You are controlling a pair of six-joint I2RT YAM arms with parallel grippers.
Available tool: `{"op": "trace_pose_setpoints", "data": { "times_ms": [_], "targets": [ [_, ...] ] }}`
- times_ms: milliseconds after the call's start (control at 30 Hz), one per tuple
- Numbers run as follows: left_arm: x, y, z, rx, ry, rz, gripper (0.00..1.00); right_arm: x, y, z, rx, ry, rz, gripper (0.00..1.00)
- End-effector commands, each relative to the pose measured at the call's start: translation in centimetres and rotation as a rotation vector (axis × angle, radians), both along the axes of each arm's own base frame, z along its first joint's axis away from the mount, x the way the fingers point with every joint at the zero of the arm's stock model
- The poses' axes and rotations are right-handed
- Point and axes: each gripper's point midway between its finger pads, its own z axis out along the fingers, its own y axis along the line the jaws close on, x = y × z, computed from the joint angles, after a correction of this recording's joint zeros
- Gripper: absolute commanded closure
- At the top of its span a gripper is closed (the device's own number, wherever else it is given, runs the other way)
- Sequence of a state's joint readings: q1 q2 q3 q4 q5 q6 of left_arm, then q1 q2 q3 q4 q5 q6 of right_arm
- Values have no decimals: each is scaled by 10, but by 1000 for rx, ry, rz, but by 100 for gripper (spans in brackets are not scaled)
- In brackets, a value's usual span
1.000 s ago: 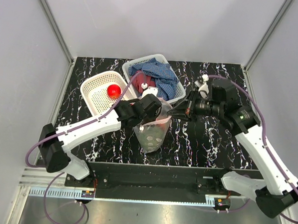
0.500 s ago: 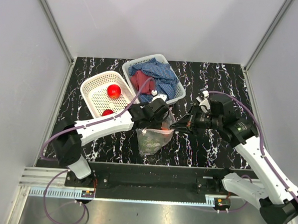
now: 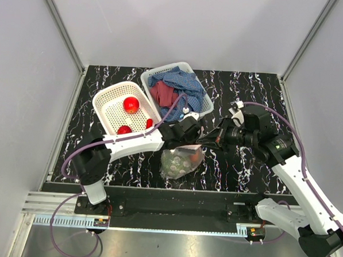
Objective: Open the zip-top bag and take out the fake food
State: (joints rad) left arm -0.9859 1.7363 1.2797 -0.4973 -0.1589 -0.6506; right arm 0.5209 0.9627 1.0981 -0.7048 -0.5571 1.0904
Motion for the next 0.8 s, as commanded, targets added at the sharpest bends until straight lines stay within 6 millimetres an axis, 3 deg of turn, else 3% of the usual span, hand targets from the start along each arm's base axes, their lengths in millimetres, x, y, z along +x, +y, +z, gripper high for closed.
{"op": "trace_pose_setpoints", "data": {
  "times_ms": [0,67,200,433,600,733,767],
  "targets": [
    [4,-6,-8,-38,-16,6,39,-5,2,31,54,-52,14,100],
    [1,-7,-12,-41,2,-2,38,-5,1,30,52,-49,13,100],
    [-8,-9,-26,-19,27,-37,25,-5,1,28,48,-41,14,100],
    [-20,-4,-73,81,87,-62,24,-6,0,24,32,-34,13,100],
    [-22,4,-84,130,89,-75,24,-7,-2,21,18,-33,9,100],
    [-18,6,-86,156,75,-93,32,-8,-5,16,2,-34,0,100],
    [-15,2,-81,150,66,-100,52,-8,-6,16,-2,-35,-2,100]
  ]
}}
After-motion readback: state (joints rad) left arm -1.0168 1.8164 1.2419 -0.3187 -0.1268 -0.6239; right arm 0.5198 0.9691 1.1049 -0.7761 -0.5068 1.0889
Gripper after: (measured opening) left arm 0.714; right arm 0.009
